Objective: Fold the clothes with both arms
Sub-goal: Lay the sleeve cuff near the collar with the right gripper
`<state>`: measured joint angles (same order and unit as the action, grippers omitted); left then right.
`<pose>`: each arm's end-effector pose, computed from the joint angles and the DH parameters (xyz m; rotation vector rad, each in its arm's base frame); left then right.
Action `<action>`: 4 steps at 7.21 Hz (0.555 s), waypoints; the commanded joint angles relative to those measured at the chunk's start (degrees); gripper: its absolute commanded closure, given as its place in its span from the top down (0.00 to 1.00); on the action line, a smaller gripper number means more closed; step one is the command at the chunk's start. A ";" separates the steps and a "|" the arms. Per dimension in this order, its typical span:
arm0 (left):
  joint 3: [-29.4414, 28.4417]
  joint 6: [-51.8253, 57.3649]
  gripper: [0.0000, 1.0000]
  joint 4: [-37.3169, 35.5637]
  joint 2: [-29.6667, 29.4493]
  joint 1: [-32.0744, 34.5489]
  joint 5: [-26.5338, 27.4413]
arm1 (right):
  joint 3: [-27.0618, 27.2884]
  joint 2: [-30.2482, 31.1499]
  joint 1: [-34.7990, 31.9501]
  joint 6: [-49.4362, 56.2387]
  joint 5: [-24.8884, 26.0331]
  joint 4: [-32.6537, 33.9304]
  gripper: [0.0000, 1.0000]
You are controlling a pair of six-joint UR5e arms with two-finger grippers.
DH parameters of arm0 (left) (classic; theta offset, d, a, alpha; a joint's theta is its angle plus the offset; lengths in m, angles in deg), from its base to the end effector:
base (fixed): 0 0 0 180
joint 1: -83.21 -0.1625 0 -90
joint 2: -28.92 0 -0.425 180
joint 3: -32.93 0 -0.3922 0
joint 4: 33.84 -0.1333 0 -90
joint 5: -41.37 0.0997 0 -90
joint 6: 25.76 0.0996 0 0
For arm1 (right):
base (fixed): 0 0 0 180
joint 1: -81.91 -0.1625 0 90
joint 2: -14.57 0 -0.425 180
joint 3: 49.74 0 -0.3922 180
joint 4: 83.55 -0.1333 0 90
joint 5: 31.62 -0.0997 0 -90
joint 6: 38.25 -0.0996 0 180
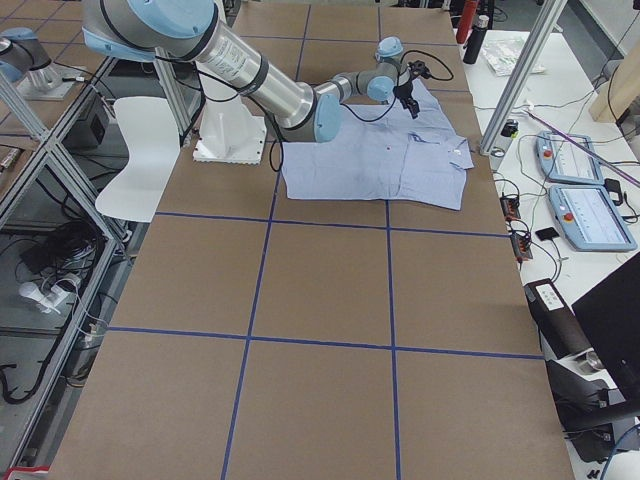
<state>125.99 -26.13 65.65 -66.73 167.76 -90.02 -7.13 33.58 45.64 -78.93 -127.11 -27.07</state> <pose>-0.0151 -0.5515 0.5659 0.2672 0.7315 0.1989 -0.6513 -0.6314 0.1140 0.6142 -0.7929 -0.2562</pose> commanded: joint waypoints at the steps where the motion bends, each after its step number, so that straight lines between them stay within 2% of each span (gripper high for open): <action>1: 0.10 -1.29 0.99 0.09 -0.32 0.00 -0.09 | -1.99 0.16 -0.03 -0.10 3.18 -0.14 0.99; 2: 0.10 -1.48 0.99 0.09 -0.33 0.00 -0.09 | -3.04 0.24 0.06 -1.76 6.86 -0.58 0.98; 4: 0.37 -1.48 0.99 0.09 -0.33 0.09 -0.09 | -7.96 0.42 0.06 -12.54 10.49 -8.37 0.98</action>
<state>126.27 -27.54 65.73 -67.05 167.81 -90.10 -12.42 33.89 45.69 -85.54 -118.99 -31.40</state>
